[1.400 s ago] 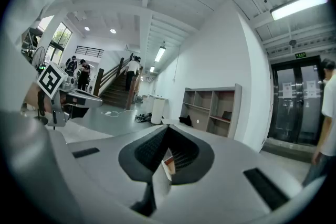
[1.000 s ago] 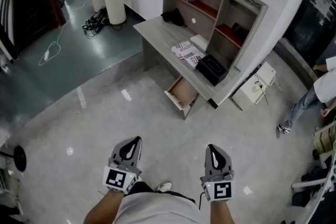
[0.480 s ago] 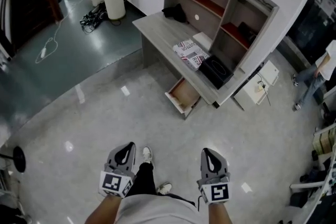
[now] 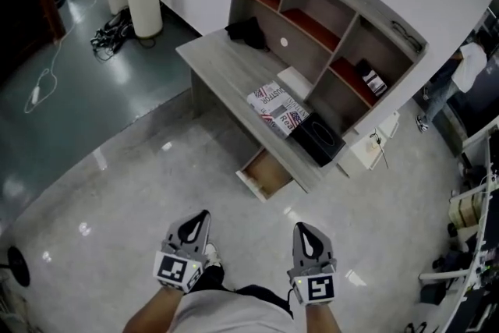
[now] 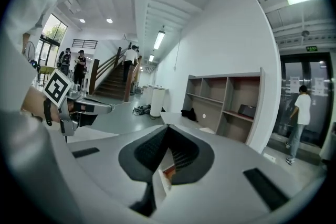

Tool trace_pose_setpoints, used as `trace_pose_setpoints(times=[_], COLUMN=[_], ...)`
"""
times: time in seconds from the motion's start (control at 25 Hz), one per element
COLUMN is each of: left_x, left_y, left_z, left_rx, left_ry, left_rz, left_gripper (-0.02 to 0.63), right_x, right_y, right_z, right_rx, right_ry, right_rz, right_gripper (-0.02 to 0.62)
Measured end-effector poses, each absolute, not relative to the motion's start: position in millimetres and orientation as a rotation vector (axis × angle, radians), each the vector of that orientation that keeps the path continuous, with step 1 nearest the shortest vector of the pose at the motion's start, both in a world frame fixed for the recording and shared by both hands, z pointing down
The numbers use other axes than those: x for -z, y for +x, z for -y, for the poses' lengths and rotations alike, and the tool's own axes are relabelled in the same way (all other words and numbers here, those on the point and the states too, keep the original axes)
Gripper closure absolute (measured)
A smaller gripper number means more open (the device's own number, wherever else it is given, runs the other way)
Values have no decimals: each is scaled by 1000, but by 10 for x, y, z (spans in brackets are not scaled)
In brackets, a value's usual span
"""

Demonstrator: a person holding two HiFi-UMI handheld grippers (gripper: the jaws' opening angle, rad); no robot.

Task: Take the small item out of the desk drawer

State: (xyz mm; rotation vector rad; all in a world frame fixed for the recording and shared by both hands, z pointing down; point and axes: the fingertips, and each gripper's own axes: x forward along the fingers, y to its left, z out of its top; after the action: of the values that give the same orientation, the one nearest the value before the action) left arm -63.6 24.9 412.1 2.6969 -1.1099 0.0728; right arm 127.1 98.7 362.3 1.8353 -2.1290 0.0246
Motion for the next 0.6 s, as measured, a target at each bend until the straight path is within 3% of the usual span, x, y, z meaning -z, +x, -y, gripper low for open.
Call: trace_pose_setpoints(times=[0.6], left_x=[-4201], left_y=[-158], left_z=[718], left_rx=[-96], left_ry=[2731], left_rz=[1043], left_gripper=[588], right_x=[-3824], right_y=[1812], right_z=[-192], right_rx=[-76], right_ry=[1879], right_rz=[2031], right_gripper=[572])
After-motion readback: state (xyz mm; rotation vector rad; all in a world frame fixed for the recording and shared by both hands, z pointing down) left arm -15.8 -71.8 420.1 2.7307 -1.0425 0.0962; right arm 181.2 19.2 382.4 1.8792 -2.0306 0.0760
